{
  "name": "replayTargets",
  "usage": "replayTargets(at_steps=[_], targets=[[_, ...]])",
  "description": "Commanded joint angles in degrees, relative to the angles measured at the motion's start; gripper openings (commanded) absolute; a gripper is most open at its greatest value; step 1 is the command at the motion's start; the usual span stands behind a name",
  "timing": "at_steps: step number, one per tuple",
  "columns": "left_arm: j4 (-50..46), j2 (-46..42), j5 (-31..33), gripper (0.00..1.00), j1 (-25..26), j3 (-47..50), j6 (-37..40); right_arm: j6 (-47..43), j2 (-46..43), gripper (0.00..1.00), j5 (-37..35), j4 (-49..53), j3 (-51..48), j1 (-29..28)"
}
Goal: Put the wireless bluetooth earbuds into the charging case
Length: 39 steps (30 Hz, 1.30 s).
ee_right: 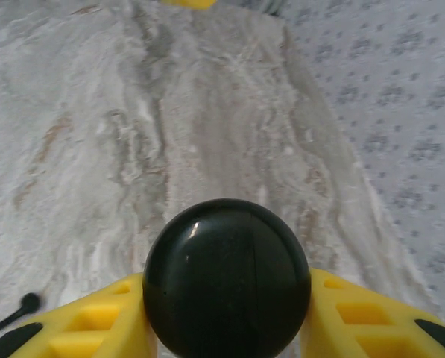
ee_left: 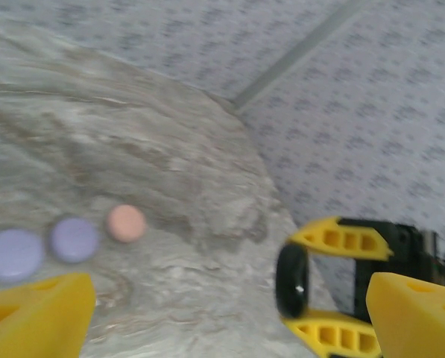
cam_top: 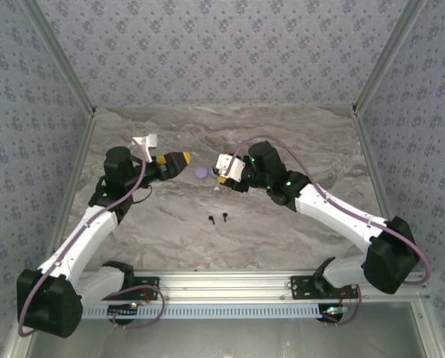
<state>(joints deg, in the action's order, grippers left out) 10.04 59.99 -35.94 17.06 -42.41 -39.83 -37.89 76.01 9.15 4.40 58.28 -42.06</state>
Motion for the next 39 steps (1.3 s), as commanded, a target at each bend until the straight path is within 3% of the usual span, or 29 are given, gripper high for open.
replayTargets(at_steps=[1,8,18,32,36,39], targets=[[6.72,2.29,-6.33,0.93,3.01,-3.11,-1.49,-1.13,-2.36,0.45,-3.66,-2.77,-0.89,0.35],[6.81,7.55,-8.81,0.88,9.32,-7.81,0.33,-1.24,-4.74,0.46,-3.96,-5.35,-1.20,0.16],[7.71,12.84,-9.49,0.74,12.79,-10.09,1.00,-1.46,-5.62,0.46,-3.26,-5.91,-1.67,-0.92],[9.19,16.43,-10.81,0.28,13.70,-10.94,0.81,0.11,-5.28,0.48,-4.18,-6.89,-2.34,-1.26],[9.13,16.71,-11.25,0.21,13.79,-11.04,1.00,0.64,-5.26,0.49,-4.05,-7.05,-2.23,-1.09],[9.13,16.57,-11.26,0.17,13.79,-11.09,1.23,2.24,-5.55,0.57,-3.16,-5.58,-1.56,-0.49]])
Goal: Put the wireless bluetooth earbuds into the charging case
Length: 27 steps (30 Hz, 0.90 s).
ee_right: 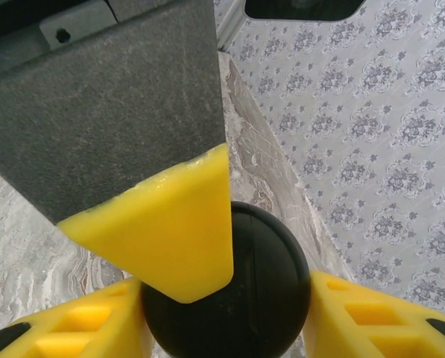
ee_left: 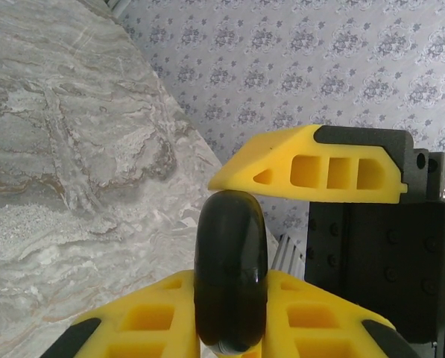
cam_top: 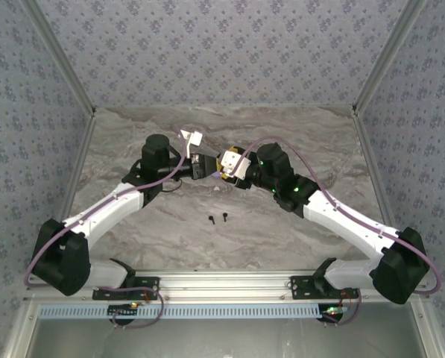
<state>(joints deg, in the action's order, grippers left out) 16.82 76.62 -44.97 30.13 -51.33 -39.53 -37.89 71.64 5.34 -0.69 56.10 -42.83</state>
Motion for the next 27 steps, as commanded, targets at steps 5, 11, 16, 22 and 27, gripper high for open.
replayTargets(at_steps=[5,11,16,22,27], targets=[[3.10,-1.43,0.83,0.15,0.69,-1.22,2.44,7.31,-4.15,0.76,5.59,1.31,-0.08,2.60],[8.05,-5.12,8.47,0.10,1.45,2.38,6.77,18.03,-10.82,0.90,16.09,-1.90,-4.62,7.32],[12.81,-8.82,13.96,0.10,4.64,5.96,15.28,32.03,-12.50,0.91,21.18,-3.99,-5.57,12.69],[18.10,-10.09,15.21,0.06,7.50,8.41,20.54,41.32,-9.79,0.88,28.35,-5.96,-3.09,15.23],[17.55,-9.97,15.19,0.04,9.10,7.93,22.76,40.22,-7.53,0.86,27.05,-3.02,-0.62,15.29]])
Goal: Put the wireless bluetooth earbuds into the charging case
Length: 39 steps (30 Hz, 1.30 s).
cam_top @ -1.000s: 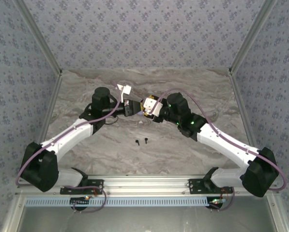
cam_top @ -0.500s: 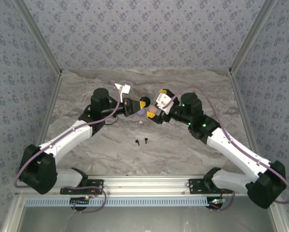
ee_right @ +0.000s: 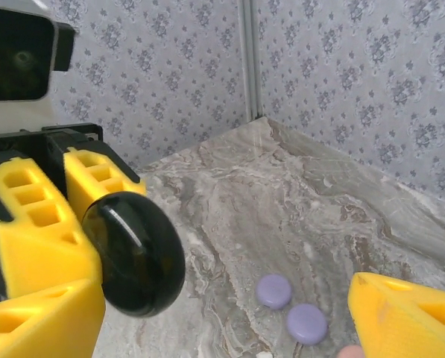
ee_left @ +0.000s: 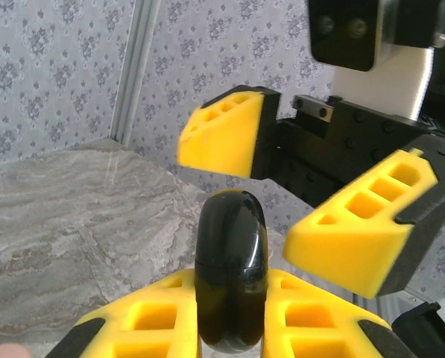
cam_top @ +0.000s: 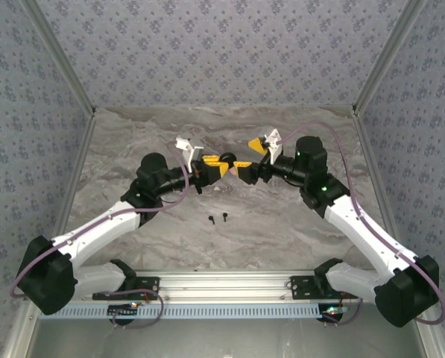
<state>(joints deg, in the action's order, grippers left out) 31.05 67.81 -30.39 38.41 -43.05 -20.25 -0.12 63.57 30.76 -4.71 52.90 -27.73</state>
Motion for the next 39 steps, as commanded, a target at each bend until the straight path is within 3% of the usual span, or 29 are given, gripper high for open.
replayTargets(at_steps=[1,26,31,34,39], targets=[[2.92,-1.10,0.61,0.04,0.87,-0.50,3.82,2.53,0.80,0.86,1.42,0.87,2.62,0.29],[-0.43,-1.73,0.13,0.04,1.51,-0.67,7.18,2.58,4.63,0.87,1.81,3.71,7.20,2.96],[-2.17,-2.82,4.25,0.03,1.59,0.30,8.36,3.28,2.62,0.87,2.20,4.97,7.26,3.54],[-4.14,-4.19,7.83,0.03,1.58,1.41,9.45,3.58,0.69,0.88,0.46,9.54,8.03,3.50],[-8.05,-8.96,13.69,0.02,1.65,5.02,11.66,8.84,0.65,0.87,-7.12,25.57,11.25,2.90]])
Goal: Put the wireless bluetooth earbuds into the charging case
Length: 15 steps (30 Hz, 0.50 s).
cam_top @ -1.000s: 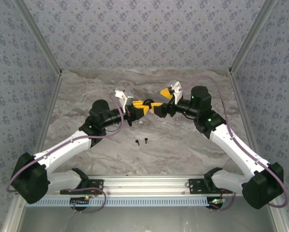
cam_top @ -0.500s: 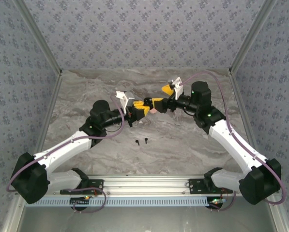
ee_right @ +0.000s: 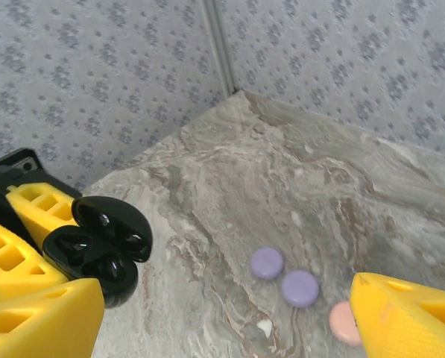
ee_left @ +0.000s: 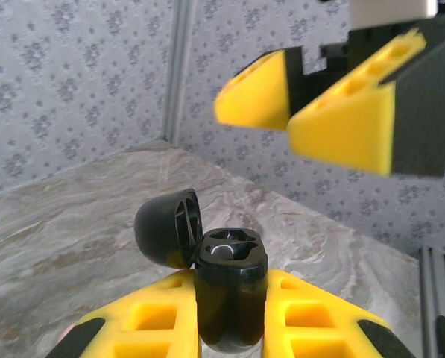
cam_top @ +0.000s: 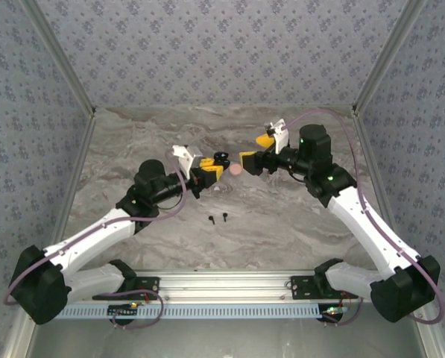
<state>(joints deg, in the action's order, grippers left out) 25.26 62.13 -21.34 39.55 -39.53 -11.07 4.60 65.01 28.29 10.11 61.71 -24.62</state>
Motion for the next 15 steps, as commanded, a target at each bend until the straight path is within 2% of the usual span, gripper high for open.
replayTargets(at_steps=[1,9,15], targets=[[-3.10,-4.59,5.86,0.02,0.52,2.43,2.86,5.61,-0.56,0.86,-5.86,12.84,2.22,-0.67],[-10.63,-16.17,14.95,0.01,0.52,8.60,4.63,13.45,5.60,0.76,-14.25,21.37,-2.17,-8.42],[-14.71,-23.46,19.33,0.01,0.48,11.36,5.22,15.89,16.60,0.68,-17.67,23.27,0.12,-14.49]])
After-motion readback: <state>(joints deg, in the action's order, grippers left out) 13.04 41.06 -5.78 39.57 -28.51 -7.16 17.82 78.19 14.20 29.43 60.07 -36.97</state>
